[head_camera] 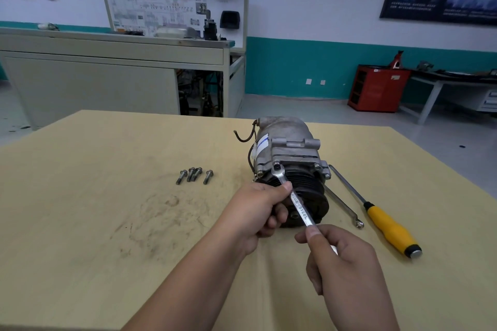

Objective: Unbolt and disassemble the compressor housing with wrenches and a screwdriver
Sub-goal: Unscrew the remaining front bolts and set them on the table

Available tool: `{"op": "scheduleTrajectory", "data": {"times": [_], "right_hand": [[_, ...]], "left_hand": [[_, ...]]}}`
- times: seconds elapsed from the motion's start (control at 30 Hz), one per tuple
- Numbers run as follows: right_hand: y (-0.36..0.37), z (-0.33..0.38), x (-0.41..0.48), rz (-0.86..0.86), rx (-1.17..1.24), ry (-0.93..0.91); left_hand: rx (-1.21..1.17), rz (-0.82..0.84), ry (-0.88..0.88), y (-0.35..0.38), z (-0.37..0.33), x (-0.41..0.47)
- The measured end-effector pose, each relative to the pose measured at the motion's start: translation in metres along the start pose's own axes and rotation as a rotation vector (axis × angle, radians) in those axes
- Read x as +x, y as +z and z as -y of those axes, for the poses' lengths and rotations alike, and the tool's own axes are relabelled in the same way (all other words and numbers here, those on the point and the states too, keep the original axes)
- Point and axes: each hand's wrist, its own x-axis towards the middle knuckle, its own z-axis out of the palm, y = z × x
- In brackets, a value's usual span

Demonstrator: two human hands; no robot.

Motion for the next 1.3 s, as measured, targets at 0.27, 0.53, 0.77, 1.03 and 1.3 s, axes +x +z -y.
{"op": "scheduleTrajectory", "data": {"times": [0.27,0.53,0.77,1.03,1.3], "right_hand": [[0.008,0.003,-0.001,-0.035,-0.015,-0.040],[0.007,-0.004,-0.001,-0.026,0.122,-0.026],[0.006,-0.009,0.007,0.116,0.432,0.177],[-0.002,0.001,0.017,0.681,1.277,0.549],[0.001,0.009,0.011,0.503,1.295,0.480]], "left_hand": [[0.044,0.028,-0.054,-0.004,-0.003,0.000],[-0.124,0.175,-0.067,0.001,0.010,-0.006],[-0.166,0.176,-0.029,0.001,0.013,-0.005],[-0.276,0.196,-0.032,0.006,0.014,-0.007],[-0.391,0.199,-0.078,0.012,0.015,-0.008]]}}
